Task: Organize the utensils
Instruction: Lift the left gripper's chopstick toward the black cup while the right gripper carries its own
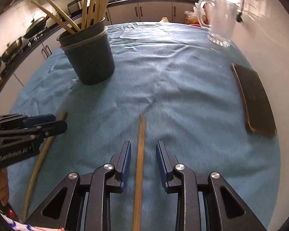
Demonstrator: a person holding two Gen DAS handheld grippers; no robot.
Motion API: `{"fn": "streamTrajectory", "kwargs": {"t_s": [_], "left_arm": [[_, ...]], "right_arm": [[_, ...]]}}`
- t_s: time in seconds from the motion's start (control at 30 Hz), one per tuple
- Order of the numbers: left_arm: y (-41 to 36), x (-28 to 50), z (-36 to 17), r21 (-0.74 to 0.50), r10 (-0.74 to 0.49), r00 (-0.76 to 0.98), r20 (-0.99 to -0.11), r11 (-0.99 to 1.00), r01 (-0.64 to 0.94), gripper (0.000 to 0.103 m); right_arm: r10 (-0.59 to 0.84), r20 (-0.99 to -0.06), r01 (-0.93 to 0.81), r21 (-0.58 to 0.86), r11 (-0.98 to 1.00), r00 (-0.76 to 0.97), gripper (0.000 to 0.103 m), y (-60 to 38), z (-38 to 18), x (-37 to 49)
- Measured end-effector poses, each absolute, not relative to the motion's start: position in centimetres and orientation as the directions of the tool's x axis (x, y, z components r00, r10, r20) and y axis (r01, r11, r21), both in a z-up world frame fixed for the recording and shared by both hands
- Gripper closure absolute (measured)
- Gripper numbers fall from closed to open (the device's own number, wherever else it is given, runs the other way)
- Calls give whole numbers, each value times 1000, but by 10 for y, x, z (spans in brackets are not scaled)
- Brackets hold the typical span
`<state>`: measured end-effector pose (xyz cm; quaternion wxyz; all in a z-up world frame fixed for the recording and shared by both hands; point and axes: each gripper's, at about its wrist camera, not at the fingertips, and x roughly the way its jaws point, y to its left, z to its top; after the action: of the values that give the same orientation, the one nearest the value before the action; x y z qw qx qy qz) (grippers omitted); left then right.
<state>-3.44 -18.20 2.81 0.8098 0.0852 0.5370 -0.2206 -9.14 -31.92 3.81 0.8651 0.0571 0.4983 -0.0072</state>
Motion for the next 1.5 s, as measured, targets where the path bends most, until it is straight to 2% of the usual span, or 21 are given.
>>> {"fn": "streamTrajectory", "kwargs": {"t_s": [0.13, 0.2, 0.27, 0.3, 0.33, 0.37, 0.4, 0.5, 0.87, 1.13, 1.3, 1.5], "left_arm": [[-187, -30, 26, -89, -266, 335, -904, 883, 460, 69], [-187, -30, 25, -82, -268, 342, -901, 879, 470, 69], [-187, -31, 25, -78, -273, 353, -895, 874, 479, 69], [-187, -33, 25, -74, -276, 360, -891, 872, 484, 69], [-187, -33, 25, -71, -280, 370, -886, 870, 487, 80], [-186, -34, 25, -83, -291, 372, -882, 871, 485, 95], [-181, -34, 25, -109, -306, 360, -881, 873, 475, 96], [-168, -35, 33, -179, -345, 365, -864, 891, 418, 96], [-128, -77, 115, -235, -431, 511, -743, 884, 404, 96], [-121, -111, 154, -197, -439, 617, -653, 886, 421, 96], [-119, -130, 168, -172, -434, 645, -629, 887, 430, 96], [-114, -143, 182, -213, -476, 629, -615, 868, 448, 96]], "right_arm": [[28, -872, 57, 64, 996, 488, 76, -315, 38, -76], [22, -872, 60, 59, 996, 489, 83, -314, 38, -74], [20, -868, 64, 59, 996, 496, 94, -315, 38, -74], [20, -866, 70, 63, 996, 499, 95, -315, 37, -75], [23, -863, 79, 73, 994, 504, 95, -316, 37, -75], [30, -860, 84, 84, 993, 509, 95, -317, 37, -75], [48, -855, 86, 108, 990, 517, 95, -318, 38, -76], [74, -832, 89, 146, 985, 549, 95, -320, 45, -80], [103, -691, 72, 220, 973, 715, 95, -316, 113, -120], [100, -579, 54, 243, 969, 809, 95, -310, 159, -154], [83, -547, 49, 222, 974, 833, 95, -303, 172, -170], [85, -528, 43, 227, 973, 845, 95, -304, 178, -183]]}}
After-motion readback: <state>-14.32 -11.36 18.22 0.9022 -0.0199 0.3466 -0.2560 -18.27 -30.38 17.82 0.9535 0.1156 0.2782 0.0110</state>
